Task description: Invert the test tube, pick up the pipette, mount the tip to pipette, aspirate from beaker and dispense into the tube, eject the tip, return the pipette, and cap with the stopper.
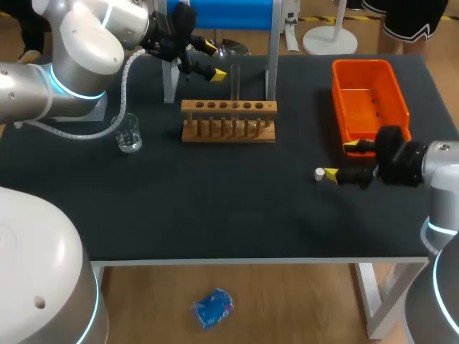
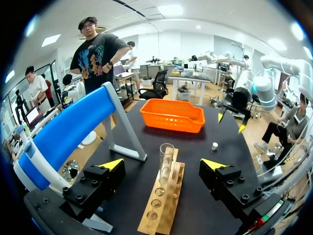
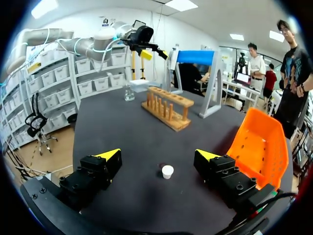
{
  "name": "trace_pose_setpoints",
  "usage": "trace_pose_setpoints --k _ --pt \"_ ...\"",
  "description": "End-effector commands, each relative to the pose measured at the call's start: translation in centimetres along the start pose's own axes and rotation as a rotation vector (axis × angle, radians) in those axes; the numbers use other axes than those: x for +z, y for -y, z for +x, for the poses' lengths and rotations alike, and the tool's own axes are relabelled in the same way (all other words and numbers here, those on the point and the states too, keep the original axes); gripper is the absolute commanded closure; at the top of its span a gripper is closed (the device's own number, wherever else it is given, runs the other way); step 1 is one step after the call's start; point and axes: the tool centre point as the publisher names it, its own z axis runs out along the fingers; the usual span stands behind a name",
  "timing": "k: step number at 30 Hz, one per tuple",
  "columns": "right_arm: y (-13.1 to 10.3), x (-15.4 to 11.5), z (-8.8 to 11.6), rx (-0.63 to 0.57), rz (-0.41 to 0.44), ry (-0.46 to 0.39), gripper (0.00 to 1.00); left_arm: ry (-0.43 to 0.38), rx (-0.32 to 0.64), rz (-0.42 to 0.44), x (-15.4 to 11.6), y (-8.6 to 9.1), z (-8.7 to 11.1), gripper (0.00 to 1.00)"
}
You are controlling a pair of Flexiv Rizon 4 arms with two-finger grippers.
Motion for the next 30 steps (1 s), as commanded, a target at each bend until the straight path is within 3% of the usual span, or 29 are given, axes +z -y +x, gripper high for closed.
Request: trace_pose_setpoints --k 1,6,19,28,30 --pt "0.9 0.9 -0.4 0.012 0.029 -0.022 0.0 -0.003 -0.001 -0.003 -0.1 0.0 -0.1 0.0" --pt "2.1 1.7 -0.5 0.038 0.048 -0.017 0.0 -0.003 -0.001 -0.003 -0.1 0.0 -0.1 0.0" --pt "2.2 1.8 -0.5 0.036 0.049 -0.017 0.0 -0.003 -0.001 -0.003 -0.1 0.0 -0.1 0.0" --pt "3.5 3.3 -0.8 0.045 0.086 -0.015 0.0 -0.003 -0.001 -0.003 -0.1 0.0 -0.1 0.0" --pt "3.7 3.4 -0.9 0.049 0.09 -0.007 0.11 -0.003 -0.001 -0.003 -0.1 0.0 -0.1 0.0"
